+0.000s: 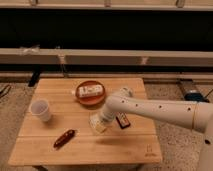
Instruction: Place the white sponge in the ceramic cup
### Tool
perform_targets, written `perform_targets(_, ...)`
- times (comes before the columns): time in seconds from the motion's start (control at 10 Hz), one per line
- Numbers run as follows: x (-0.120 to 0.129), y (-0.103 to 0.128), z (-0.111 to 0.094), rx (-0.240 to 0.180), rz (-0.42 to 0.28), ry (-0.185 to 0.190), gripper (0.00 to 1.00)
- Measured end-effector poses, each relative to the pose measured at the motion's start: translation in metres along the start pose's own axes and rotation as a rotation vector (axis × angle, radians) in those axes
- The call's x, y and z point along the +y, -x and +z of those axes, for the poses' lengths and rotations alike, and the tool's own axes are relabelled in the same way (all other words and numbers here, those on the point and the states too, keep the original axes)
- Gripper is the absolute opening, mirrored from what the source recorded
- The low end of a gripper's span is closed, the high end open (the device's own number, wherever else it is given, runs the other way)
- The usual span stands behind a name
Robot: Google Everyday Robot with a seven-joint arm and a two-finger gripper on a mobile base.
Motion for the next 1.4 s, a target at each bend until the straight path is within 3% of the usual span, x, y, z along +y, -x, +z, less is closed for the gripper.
perform_targets(0.2,0.012,-0.001,0.003,-0.054,0.037,0.016,0.8)
perform_targets(0.4,0.02,0.0,0.011,-0.081,0.057,0.017,0.8)
perform_targets(1.2,0.029,-0.018,0.039,-0.096,0.108,-0.023,0.8)
perform_targets(1.4,0.029,-0.024,0.043,-0.104,0.105,-0.031,0.73)
